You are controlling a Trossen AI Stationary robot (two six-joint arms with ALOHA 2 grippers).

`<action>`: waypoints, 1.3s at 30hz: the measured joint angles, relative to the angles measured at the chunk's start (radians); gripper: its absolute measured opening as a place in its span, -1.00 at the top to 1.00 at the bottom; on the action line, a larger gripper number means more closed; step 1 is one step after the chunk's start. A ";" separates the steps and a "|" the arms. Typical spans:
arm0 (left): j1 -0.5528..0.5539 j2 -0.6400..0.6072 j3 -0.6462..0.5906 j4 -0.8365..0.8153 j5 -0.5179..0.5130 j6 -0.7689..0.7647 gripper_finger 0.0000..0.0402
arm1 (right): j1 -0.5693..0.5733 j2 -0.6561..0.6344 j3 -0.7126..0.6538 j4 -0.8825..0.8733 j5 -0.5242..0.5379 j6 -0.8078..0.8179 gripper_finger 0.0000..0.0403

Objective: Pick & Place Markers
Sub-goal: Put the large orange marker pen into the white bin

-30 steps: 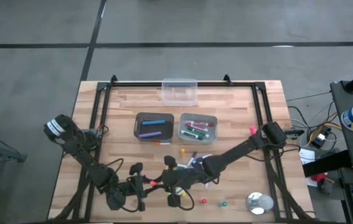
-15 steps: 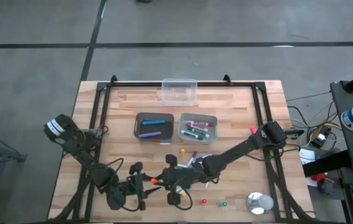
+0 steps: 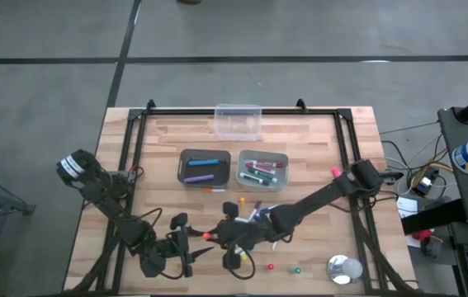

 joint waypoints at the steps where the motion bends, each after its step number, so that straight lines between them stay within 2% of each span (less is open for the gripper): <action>1: -0.001 0.000 0.000 -0.005 0.000 0.001 0.08 | 0.000 -0.002 0.000 -0.012 0.001 0.001 0.67; 6: -0.003 -0.001 0.000 -0.089 0.015 0.002 0.08 | -0.001 -0.022 0.000 -0.060 0.034 0.002 0.67; 11: -0.004 -0.001 0.000 -0.153 0.022 -0.045 0.08 | -0.003 -0.079 0.000 -0.184 0.188 0.002 0.67; 18: -0.011 -0.001 0.000 -0.150 0.056 -0.062 0.08 | -0.017 -0.186 0.000 -0.378 0.424 -0.013 0.67; 23: -0.014 -0.001 0.000 -0.149 0.058 -0.076 0.08 | -0.067 -0.220 0.000 -0.542 0.494 0.023 0.67; 27: -0.017 -0.001 0.000 -0.149 0.058 -0.087 0.08 | -0.148 -0.226 0.000 -0.723 0.488 0.114 0.67; 30: -0.020 -0.001 0.000 -0.149 0.058 -0.089 0.08 | -0.218 -0.225 0.000 -0.834 0.428 0.172 0.67; 36: -0.020 -0.001 0.000 -0.149 0.058 -0.089 0.08 | -0.352 -0.211 -0.003 -0.874 0.220 0.180 0.67; 39: -0.020 -0.001 0.000 -0.149 0.058 -0.089 0.08 | -0.397 -0.208 -0.004 -0.876 0.157 0.179 0.67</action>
